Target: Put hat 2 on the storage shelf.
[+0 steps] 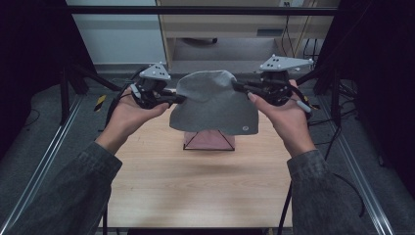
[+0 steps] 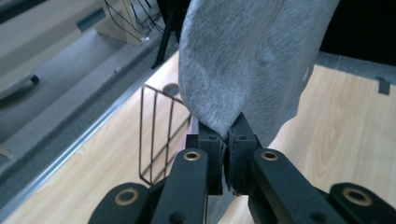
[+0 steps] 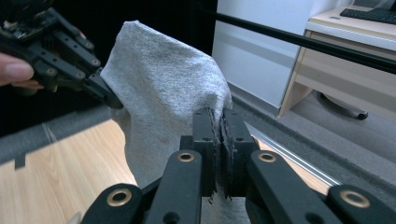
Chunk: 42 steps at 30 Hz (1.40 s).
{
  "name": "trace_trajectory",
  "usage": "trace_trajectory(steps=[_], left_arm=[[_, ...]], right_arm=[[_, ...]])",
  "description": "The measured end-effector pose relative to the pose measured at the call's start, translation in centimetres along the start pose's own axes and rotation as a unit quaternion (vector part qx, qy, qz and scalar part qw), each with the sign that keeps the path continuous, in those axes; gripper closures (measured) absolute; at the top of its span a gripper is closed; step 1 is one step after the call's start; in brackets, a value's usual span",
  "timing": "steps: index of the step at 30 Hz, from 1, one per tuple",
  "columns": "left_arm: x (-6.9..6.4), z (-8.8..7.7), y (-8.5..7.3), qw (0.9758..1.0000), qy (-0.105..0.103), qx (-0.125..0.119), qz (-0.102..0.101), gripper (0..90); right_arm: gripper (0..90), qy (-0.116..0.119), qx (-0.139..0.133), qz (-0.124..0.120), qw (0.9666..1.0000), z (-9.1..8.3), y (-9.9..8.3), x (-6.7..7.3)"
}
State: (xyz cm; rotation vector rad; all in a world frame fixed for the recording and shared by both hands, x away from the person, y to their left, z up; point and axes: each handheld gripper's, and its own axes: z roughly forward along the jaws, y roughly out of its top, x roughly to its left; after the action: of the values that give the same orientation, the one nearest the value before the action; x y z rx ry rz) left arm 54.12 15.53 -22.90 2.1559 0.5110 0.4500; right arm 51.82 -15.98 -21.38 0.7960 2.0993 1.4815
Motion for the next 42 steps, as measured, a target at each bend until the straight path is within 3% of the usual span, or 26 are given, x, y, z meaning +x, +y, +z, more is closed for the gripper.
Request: trace_trajectory(steps=[6, 11, 16, 22, 29, 34, 39, 42], left_arm=[[0.4, -0.1, 1.5, 0.9997, 0.008, -0.024, -0.004, 86.7], [0.5, 0.1, 1.9, 0.9995, 0.013, -0.027, -0.004, 86.7], [0.7, -0.3, 2.8, 0.9984, 0.024, -0.049, -0.013, 86.8], [1.7, 0.4, 3.6, 0.9970, 0.043, -0.061, -0.020, 86.8], [3.0, 1.5, 3.7, 0.9941, 0.069, -0.080, -0.027, 86.8], [3.7, 3.0, 3.3, 0.9945, 0.081, -0.063, -0.022, 86.8], [4.4, 4.3, 2.7, 0.9935, 0.091, -0.064, -0.023, 86.8], [5.0, 5.0, 2.2, 0.9932, 0.088, -0.066, -0.036, 86.7]], right_arm=[[85.9, -0.005, -0.019, 0.023, 0.9996, -0.1, 0.8, -1.9], [86.0, -0.013, -0.025, 0.029, 0.9992, -0.2, 0.8, -2.4], [85.9, -0.020, -0.036, 0.030, 0.9987, -0.3, 1.3, -2.7], [85.9, -0.035, -0.046, 0.038, 0.9976, 0.4, 1.7, -3.7], [85.9, -0.043, -0.056, 0.049, 0.9963, 1.9, 1.1, -5.2], [85.9, -0.051, -0.054, 0.044, 0.9962, 3.2, 0.4, -6.0], [85.9, -0.068, -0.050, 0.037, 0.9957, 4.4, -0.1, -6.7], [85.9, -0.071, -0.045, 0.037, 0.9958, 5.7, -0.5, -7.2]])
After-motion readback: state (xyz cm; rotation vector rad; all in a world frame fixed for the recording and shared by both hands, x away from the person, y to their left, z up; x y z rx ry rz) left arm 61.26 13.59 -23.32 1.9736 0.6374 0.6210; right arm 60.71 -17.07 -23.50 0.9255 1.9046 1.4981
